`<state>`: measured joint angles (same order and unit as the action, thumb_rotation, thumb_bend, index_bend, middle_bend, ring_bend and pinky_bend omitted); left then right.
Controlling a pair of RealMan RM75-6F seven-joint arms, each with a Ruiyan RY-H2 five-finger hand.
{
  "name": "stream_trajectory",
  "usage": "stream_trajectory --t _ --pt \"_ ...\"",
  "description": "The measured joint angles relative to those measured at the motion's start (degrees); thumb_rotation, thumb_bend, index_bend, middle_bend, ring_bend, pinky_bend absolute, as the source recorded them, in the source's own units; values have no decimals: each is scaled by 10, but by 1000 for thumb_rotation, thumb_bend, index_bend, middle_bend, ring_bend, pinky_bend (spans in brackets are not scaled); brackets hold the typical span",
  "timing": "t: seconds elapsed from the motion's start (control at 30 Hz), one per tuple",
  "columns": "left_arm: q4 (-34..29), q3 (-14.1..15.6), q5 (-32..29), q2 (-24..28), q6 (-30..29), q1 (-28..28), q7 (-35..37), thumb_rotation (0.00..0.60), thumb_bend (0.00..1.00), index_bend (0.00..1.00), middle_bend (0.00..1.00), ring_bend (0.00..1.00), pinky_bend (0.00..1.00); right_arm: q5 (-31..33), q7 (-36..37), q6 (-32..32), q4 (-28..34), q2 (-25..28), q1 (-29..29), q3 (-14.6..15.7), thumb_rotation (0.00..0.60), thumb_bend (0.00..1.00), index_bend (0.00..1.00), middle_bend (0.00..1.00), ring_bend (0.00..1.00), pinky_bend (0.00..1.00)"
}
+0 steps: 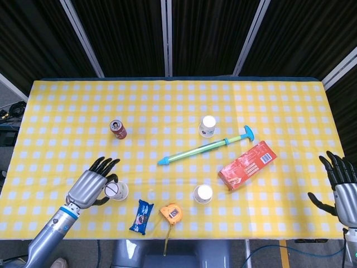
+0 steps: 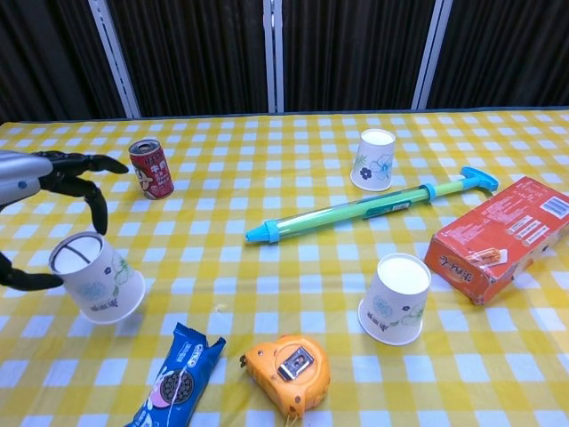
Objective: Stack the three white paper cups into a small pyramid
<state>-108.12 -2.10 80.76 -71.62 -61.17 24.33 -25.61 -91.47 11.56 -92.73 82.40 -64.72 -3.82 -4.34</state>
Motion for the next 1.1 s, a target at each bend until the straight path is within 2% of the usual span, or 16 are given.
stream_trajectory --t 0.2,0.43,0.7,0.93,1.1 --pt "-18 -37 -41 -13 22 40 -33 600 277 467 0 0 0 1 12 1 0 3 0 -1 600 95 41 0 0 0" --pt "-22 -73 -110 -69 52 102 -97 600 277 465 0 0 0 8 30 3 -3 6 0 -3 600 96 41 0 0 0" --pt "-6 -89 -194 -141 83 170 -151 600 277 466 0 0 0 20 52 10 -10 10 -1 -8 600 95 41 0 0 0" --pt "38 -96 -261 -217 90 230 -185 600 277 478 0 0 0 33 74 18 -18 12 -2 -13 600 95 41 0 0 0" --pt "70 -94 -287 -252 85 259 -196 600 277 472 0 0 0 36 85 18 -21 15 0 -16 600 95 41 0 0 0"
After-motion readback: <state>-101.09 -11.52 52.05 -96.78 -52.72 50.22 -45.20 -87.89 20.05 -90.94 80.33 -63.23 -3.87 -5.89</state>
